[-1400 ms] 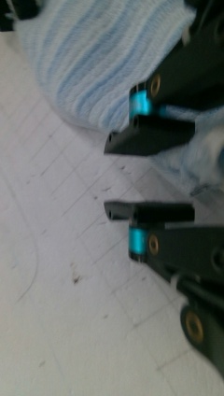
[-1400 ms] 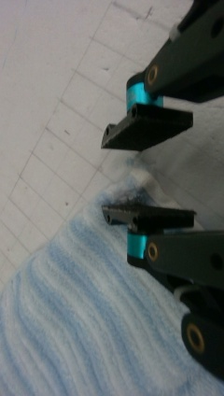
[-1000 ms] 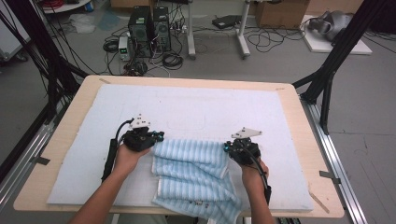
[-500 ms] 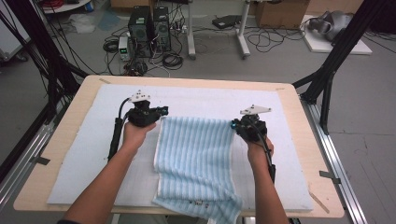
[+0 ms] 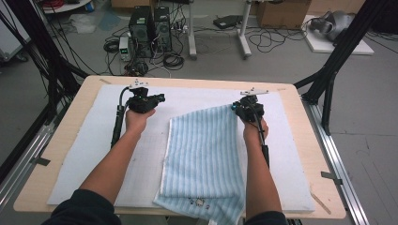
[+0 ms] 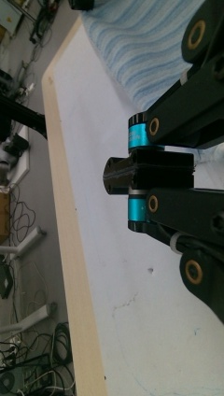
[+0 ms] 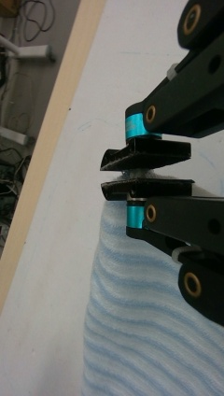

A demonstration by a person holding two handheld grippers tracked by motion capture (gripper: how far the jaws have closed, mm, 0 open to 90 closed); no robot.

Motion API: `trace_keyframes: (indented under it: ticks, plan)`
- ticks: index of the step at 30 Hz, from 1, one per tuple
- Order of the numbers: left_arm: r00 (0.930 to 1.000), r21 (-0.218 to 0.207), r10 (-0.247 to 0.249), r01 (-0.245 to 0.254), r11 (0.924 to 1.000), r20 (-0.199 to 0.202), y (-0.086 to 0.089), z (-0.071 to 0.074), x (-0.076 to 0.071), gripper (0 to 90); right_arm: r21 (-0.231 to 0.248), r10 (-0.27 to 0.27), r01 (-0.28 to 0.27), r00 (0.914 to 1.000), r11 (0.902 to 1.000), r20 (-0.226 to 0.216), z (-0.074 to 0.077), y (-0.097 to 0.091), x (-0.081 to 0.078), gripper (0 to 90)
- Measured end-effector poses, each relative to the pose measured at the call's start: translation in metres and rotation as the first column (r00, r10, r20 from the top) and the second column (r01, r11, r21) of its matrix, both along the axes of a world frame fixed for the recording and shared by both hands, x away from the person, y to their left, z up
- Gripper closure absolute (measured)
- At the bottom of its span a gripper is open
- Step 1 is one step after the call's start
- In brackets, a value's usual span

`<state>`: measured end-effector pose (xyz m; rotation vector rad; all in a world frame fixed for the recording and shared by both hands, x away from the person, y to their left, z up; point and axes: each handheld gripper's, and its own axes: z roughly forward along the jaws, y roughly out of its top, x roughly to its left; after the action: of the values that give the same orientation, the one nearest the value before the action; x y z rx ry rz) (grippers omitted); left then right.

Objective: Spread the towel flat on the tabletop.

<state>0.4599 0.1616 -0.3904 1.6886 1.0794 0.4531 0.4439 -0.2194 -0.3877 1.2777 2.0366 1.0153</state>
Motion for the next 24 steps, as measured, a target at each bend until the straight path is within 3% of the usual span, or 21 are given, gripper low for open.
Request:
trace_keyframes:
  ticks: [1, 2, 3, 5, 7, 11, 16, 20, 24]
  plan:
    - [0.9996, 0.011, 0.017, -0.017, 0.9998, 0.024, -0.001, 0.0, 0.0, 89.3, -0.011, -0.007, 0.007, 1.0, 0.9999, 0.001, -0.001, 0.001, 0.002, 79.4]
    - [0.9987, 0.013, 0.037, -0.038, 0.9992, 0.036, -0.001, 0.0, 0.001, 79.0, 0.003, -0.021, 0.021, 0.9998, 0.9998, 0.003, -0.001, 0.003, 0.004, 72.6]
    - [0.9985, 0.007, 0.05, -0.051, 0.9987, 0.022, -0.002, 0.0, 0.001, 67.6, 0.019, -0.026, 0.025, 0.9996, 0.9995, 0.011, -0.001, 0.004, 0.004, 66.1]
    - [0.9974, -0.01, 0.06, -0.061, 0.9981, -0.04, -0.002, -0.004, 0.0, 47.9, 0.026, -0.032, 0.033, 0.9995, 0.9991, -0.005, -0.001, 0.008, 0.001, 62.4]
    - [0.9966, 0.003, 0.057, -0.057, 0.9984, -0.06, -0.002, -0.006, -0.003, 40.4, 0.009, -0.02, 0.02, 0.9997, 0.9998, 0.01, 0.001, 0.011, -0.005, 60.6]
    - [0.9967, 0.01, 0.061, -0.06, 0.9981, -0.053, 0.003, -0.005, -0.016, 37.7, 0.023, -0.014, 0.013, 0.999, 0.9996, 0.042, 0.009, 0.008, -0.02, 57.8]
    - [0.996, 0.03, 0.031, -0.029, 0.9991, -0.084, 0.006, -0.01, -0.035, 37.9, 0.046, -0.019, 0.017, 0.9992, 0.9988, 0.036, 0.015, -0.008, -0.042, 55.7]
    - [0.99, 0.052, -0.029, 0.037, 0.998, -0.138, -0.001, -0.02, -0.05, 39.7, 0.071, -0.015, 0.015, 0.9998, 0.9973, 0.01, 0.009, -0.022, -0.061, 54.1]
    - [0.9814, 0.056, -0.068, 0.079, 0.9953, -0.18, -0.012, -0.032, -0.058, 41.2, 0.057, 0.003, -0.001, 0.9995, 0.9984, -0.033, -0.004, -0.027, -0.076, 52.3]
